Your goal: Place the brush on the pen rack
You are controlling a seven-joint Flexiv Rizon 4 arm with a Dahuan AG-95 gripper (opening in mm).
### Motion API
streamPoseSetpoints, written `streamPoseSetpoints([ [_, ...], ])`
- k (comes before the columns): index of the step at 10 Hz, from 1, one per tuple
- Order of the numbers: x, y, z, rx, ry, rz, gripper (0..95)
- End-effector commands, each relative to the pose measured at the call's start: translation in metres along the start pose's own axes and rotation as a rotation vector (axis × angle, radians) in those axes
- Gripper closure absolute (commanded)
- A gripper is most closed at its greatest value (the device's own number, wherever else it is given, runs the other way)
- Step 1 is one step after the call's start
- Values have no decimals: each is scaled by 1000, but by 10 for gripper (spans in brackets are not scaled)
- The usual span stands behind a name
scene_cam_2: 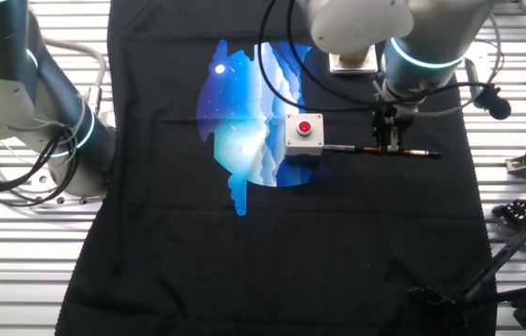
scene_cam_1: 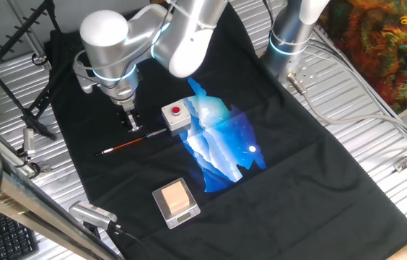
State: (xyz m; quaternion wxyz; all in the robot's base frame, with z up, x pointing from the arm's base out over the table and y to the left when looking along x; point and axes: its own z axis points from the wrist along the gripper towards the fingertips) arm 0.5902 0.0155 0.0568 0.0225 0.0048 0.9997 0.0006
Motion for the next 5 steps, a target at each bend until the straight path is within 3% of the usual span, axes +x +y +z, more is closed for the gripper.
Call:
streamPoseSetpoints([
  [1,0,1,-1,2,0,3,950],
  [5,-9,5,-6,-3,0,24,950],
])
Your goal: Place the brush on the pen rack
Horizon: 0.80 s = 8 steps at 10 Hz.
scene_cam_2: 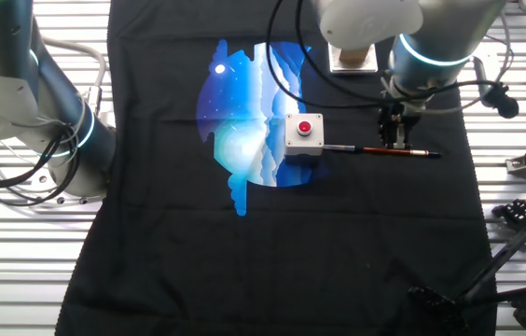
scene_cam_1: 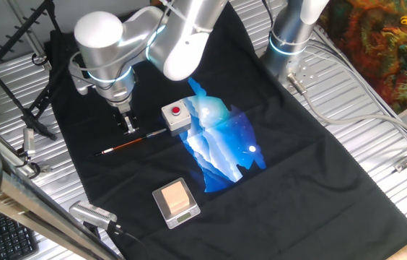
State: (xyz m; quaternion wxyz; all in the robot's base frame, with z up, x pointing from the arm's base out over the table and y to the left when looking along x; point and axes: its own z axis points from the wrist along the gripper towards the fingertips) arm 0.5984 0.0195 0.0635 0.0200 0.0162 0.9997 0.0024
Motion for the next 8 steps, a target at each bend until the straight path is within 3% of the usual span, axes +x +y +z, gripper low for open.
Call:
streamPoseSetpoints([
  [1,0,0,1,2,-1,0,950],
  [4,0,0,1,2,-14,2,950],
  [8,0,0,1,-24,-1,-20,950],
])
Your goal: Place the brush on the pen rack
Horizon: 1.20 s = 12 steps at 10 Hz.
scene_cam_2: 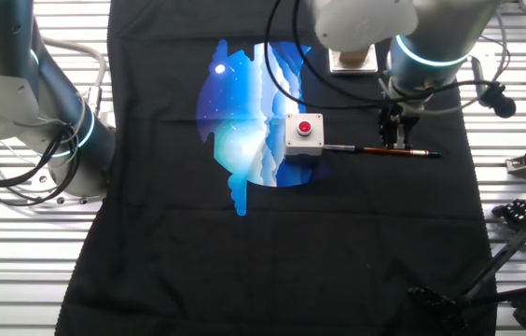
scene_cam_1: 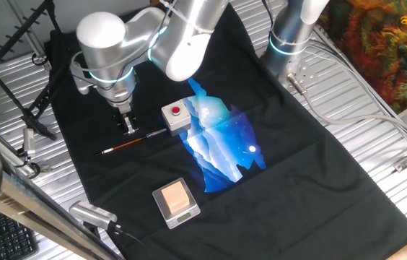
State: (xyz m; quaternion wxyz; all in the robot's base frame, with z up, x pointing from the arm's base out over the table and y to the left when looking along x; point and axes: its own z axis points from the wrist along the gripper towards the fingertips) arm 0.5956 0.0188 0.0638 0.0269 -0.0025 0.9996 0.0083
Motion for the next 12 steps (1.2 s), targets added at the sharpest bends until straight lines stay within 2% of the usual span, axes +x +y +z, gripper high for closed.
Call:
streamPoseSetpoints([
  [1,-3,1,1,-7,14,32,950],
  [2,-3,1,1,1,12,53,950],
  [3,-3,1,1,-2,-7,70,950],
  [6,-4,2,2,-3,-9,72,950],
  [12,-26,15,16,-10,-3,119,950],
])
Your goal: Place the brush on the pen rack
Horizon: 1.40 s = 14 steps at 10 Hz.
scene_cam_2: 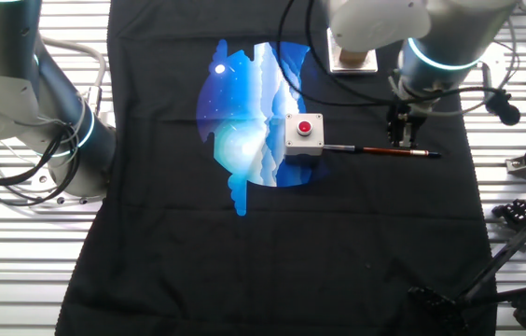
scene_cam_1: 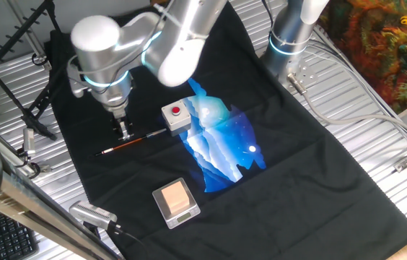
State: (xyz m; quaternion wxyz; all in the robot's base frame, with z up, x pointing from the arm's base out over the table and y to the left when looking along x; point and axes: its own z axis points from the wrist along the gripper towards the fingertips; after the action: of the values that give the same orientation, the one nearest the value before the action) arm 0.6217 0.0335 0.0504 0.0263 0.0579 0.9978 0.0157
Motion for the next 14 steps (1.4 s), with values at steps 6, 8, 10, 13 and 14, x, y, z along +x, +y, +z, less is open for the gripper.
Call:
streamPoseSetpoints([
  [6,-16,7,16,5,16,-16,950],
  [8,-19,5,19,8,43,-23,950],
  [10,-21,2,22,12,64,-29,950],
  [13,-24,-2,26,17,104,-38,950],
  [14,-24,-2,26,17,108,-39,950],
])
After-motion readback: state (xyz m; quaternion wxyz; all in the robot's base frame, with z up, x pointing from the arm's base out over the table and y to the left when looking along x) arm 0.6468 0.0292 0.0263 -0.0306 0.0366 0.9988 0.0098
